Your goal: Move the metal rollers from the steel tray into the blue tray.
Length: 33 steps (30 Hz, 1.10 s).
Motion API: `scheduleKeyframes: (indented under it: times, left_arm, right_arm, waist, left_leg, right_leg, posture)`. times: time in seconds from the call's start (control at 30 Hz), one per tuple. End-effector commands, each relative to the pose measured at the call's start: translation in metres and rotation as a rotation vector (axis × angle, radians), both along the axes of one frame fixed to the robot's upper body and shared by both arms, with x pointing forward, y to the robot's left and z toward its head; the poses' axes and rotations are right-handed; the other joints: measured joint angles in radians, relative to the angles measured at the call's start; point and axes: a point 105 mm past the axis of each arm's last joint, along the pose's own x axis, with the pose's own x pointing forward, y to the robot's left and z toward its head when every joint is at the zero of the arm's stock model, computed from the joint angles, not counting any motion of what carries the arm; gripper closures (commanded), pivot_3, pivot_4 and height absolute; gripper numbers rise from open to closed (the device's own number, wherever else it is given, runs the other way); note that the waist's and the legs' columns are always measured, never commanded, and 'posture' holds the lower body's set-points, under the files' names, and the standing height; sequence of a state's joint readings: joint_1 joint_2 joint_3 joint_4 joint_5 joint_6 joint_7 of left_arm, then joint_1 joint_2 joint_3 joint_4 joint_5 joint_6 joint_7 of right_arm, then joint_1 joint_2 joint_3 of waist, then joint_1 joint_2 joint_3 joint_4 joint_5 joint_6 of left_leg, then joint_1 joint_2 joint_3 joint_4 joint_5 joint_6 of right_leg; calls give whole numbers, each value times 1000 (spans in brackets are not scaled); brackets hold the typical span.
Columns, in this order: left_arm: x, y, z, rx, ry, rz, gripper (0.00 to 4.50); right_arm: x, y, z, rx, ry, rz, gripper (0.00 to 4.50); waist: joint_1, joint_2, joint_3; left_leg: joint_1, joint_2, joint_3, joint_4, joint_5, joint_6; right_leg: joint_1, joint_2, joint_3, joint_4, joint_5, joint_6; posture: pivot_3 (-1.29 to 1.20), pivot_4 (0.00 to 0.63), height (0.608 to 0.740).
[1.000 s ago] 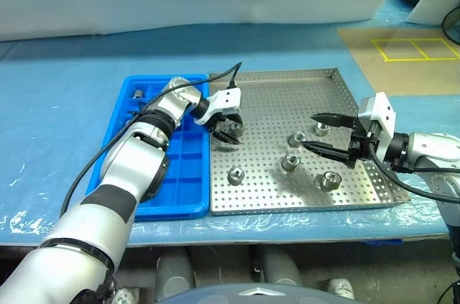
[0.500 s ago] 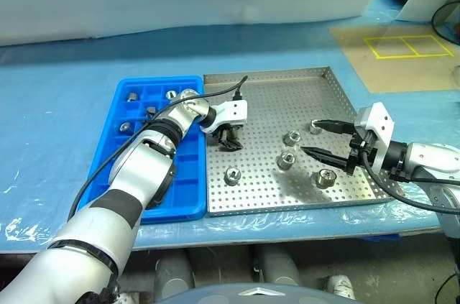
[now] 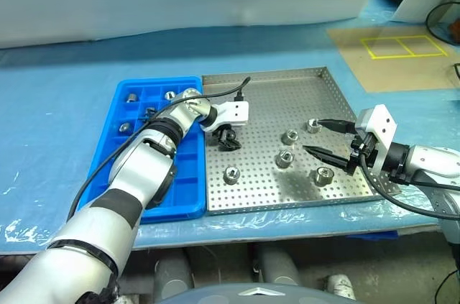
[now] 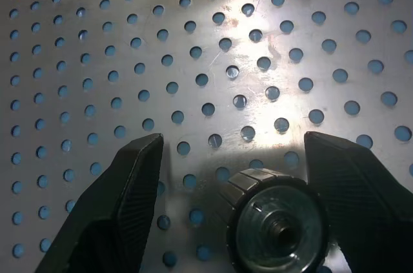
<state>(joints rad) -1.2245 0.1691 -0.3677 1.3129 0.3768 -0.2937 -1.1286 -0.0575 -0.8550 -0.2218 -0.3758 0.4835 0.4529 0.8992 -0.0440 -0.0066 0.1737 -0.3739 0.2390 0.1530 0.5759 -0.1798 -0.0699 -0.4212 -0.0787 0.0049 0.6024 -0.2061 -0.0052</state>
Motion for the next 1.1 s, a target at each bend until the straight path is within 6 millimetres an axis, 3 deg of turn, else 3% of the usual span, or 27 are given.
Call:
scheduleKeyframes:
  times: [0.03,0.3,0.6,0.7,0.8,1.1]
  left_arm:
    - [3,33,-14,155,12,37,795]
    - [-3,49,-19,233,72,14,795]
    - [-11,42,-25,205,104,-27,795]
    - [-13,38,-25,184,107,-44,1377]
    - [-12,35,-24,163,110,-33,2332]
    - [-8,39,-21,166,91,-13,2574]
  right_arm:
    - [1,0,8,-3,-52,2,674]
    - [6,1,6,-4,-65,-4,674]
    - [6,2,5,-9,-71,-12,674]
    - [5,1,2,-26,-69,-15,645]
    - [6,1,2,-24,-69,-18,645]
    - [9,2,2,-26,-77,-21,645]
  waist:
    - [-8,0,0]
    - [-25,1,0]
    - [-26,2,-1]
    - [-26,4,-3]
    - [-26,7,-6]
    - [-25,8,-7]
  left_leg:
    - [-1,0,0,0,0,0]
    - [-2,0,0,-3,-1,2]
    - [-2,0,1,-6,-1,2]
    - [-2,0,1,-7,-2,2]
    - [-1,0,2,-10,-2,2]
    - [-1,0,2,-10,-2,3]
  right_leg:
    - [0,0,0,0,0,0]
    - [-1,0,-1,-2,3,-5]
    - [-1,0,-1,-5,3,-6]
    - [-1,0,0,-7,3,-6]
    - [0,0,0,-10,4,-6]
    - [1,0,0,-12,4,-6]
  posture:
    - [-507,150,740]
    - [-498,150,740]
    - [-503,150,740]
    - [-508,150,740]
    - [-508,150,740]
    - [-495,150,740]
